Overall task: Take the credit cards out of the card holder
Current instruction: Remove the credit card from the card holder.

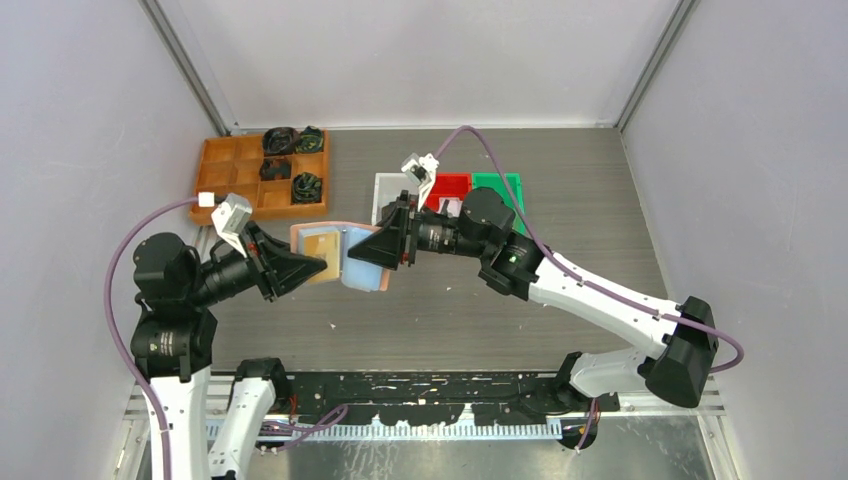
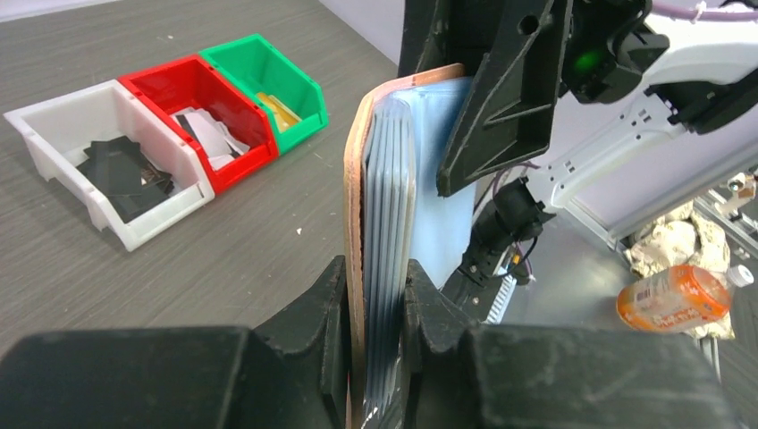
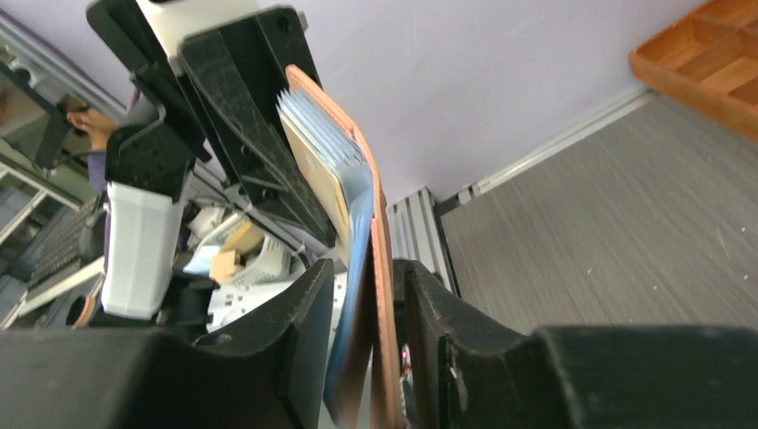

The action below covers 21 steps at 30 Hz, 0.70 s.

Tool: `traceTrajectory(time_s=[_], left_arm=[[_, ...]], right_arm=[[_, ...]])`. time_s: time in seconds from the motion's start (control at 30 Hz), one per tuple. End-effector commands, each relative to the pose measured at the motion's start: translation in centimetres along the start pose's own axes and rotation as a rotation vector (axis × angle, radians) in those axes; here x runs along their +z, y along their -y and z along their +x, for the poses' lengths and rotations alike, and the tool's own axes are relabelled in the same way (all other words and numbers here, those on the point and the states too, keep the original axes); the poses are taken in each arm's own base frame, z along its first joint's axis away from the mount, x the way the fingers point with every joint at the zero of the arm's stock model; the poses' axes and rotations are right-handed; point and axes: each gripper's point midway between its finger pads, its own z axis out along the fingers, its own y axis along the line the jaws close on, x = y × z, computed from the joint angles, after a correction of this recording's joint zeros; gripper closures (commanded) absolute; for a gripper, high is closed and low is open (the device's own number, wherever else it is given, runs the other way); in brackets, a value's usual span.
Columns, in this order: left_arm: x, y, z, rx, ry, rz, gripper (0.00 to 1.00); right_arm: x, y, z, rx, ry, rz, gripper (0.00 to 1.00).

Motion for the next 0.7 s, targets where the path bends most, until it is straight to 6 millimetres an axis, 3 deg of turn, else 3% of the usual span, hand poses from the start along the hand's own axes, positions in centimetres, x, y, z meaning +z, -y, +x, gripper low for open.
traceTrajectory(time_s=[0.0, 0.07, 0.1, 0.17, 0.23, 0.3, 0.43, 0.57, 0.67], left_arm=[[-0.3, 1.5, -0.4, 0.055, -0.02, 0.075, 0.99], [-0.3, 1.7, -0.3, 0.057, -0.021, 0.083, 0.99], [-0.3, 1.8, -0.3, 0.056, -0.023, 0.087, 0.99], [-0.3, 1.9, -0.2, 0.045, -0.027, 0.096, 0.98], [-0.3, 2.0, -0.3, 0.029, -0.025, 0.101, 0.9], [-0.3, 2.4, -0.3, 0.014, -0.018, 0.12, 0.81], [-0.1, 3.0, -0.3, -0.047, 0.004, 0.175, 0.53], [-0.2, 3.8, -0.3, -0.11, 0.014, 0.23, 0.47], [-0.2, 4.1, -0.2, -0.111, 0.004, 0.25, 0.5]], right_arm=[[-1.1, -3.5, -0.4, -0.073, -0.078, -0.128, 0.56], [-1.1, -3.3, 0.2, -0.061, -0.122, -0.122, 0.54], [-1.0, -3.4, 0.4, -0.059, -0.136, -0.126, 0.58], [-1.0, -3.7, 0.2, -0.052, -0.141, -0.139, 0.74], [-0.9, -4.1, -0.1, -0.05, -0.132, -0.153, 0.91], [-0.9, -4.5, -0.5, -0.046, -0.115, -0.166, 0.99], [-0.9, -5.7, -1.1, -0.01, -0.082, -0.222, 0.99], [-1.1, -6.3, -1.6, -0.003, -0.053, -0.253, 0.99], [-1.5, -6.2, -1.6, -0.008, -0.037, -0.244, 0.99]])
